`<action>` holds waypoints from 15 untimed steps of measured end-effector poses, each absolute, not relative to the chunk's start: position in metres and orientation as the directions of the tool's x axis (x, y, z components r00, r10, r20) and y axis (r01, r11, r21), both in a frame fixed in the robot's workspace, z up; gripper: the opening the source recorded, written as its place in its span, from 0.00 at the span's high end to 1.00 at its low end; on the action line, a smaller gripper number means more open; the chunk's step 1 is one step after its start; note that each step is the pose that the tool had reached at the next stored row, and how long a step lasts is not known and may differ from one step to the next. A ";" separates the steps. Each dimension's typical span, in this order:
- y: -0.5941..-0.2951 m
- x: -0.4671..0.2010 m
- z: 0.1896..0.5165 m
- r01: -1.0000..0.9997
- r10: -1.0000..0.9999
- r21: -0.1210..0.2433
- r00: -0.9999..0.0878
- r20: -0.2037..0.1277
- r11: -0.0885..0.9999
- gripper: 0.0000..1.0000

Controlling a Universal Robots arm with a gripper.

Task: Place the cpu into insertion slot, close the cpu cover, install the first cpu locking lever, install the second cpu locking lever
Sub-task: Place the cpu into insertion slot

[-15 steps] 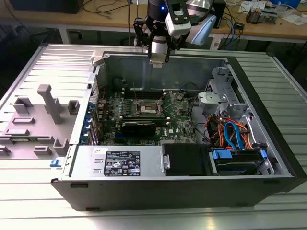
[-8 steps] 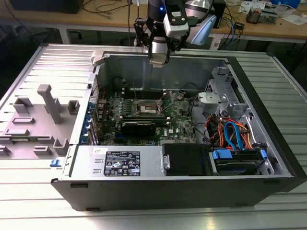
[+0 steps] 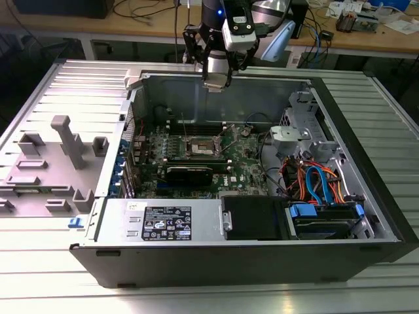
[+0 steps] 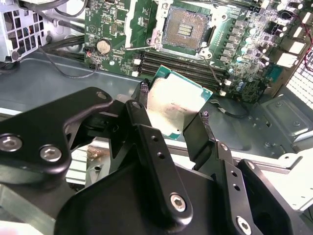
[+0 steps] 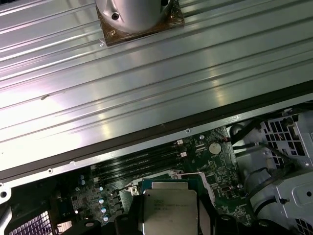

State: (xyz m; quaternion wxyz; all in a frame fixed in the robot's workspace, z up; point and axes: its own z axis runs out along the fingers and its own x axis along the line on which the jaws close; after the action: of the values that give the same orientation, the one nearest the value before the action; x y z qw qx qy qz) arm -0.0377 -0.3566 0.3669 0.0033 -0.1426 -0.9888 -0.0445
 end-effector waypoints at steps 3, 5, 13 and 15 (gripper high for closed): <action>-0.357 -0.038 0.367 0.282 0.282 0.087 -0.959 0.019 0.955 0.46; -0.357 -0.038 0.367 0.282 0.282 0.087 -0.959 0.019 0.955 0.46; -0.357 -0.038 0.366 0.349 0.349 0.087 -0.937 0.020 0.933 0.46; -0.357 -0.038 0.365 0.366 0.366 0.087 -0.930 0.020 0.927 0.46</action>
State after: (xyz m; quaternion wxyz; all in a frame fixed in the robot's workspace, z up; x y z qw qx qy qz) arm -0.0378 -0.3574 0.3653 0.0017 -0.1864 -0.9815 -0.0446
